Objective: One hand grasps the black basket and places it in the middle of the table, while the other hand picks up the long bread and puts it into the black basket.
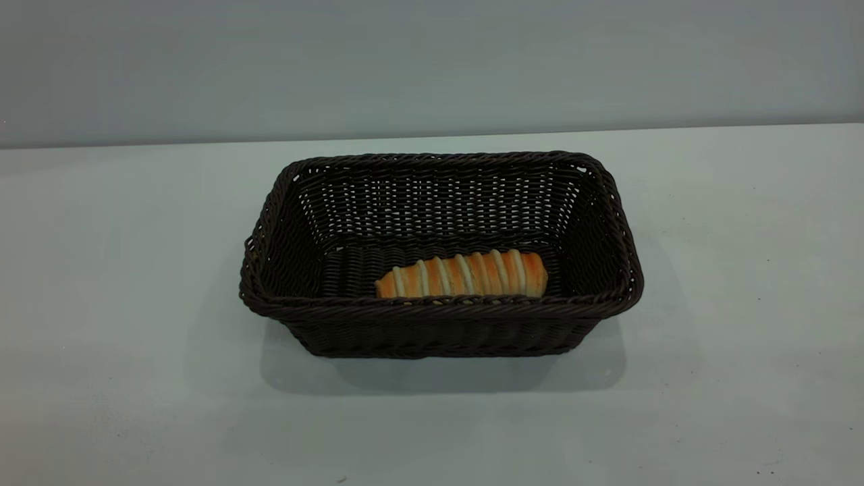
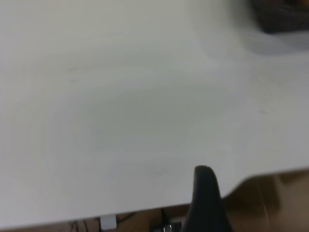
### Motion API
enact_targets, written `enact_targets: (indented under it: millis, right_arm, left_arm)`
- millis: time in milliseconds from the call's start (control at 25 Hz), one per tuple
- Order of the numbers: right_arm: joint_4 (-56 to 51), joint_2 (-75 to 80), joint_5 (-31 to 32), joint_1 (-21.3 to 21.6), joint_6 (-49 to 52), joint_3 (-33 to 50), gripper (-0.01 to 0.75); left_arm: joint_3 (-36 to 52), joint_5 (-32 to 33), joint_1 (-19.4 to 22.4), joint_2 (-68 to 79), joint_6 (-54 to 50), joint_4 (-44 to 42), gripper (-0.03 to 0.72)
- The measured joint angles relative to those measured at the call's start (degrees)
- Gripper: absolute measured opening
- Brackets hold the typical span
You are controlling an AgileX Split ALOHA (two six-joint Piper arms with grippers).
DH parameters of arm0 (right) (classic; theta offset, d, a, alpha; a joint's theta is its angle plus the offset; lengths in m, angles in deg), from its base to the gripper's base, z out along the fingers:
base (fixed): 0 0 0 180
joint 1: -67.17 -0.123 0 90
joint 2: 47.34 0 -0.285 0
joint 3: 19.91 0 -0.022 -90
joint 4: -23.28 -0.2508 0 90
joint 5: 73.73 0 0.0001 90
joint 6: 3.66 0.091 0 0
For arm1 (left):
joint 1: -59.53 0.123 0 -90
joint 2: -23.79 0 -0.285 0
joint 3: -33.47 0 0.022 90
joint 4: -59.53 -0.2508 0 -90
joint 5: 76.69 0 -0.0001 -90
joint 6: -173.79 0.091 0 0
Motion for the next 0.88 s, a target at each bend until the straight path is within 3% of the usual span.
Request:
enact_targets:
  millis: [120,360,880]
  right_arm:
    - [0.0,0.0,0.0,0.0,0.0,0.0,0.443]
    - [0.0,0.0,0.0,0.0,0.0,0.0,0.443]
    - [0.0,0.0,0.0,0.0,0.0,0.0,0.443]
  left_arm:
    - [0.0,0.0,5.0,-2.9,0.0,0.0,0.571]
    - [0.0,0.3,8.0,-7.5,0.0,0.0,0.570]
    - [0.0,0.3,8.2,-7.6,0.1,0.0,0.570]
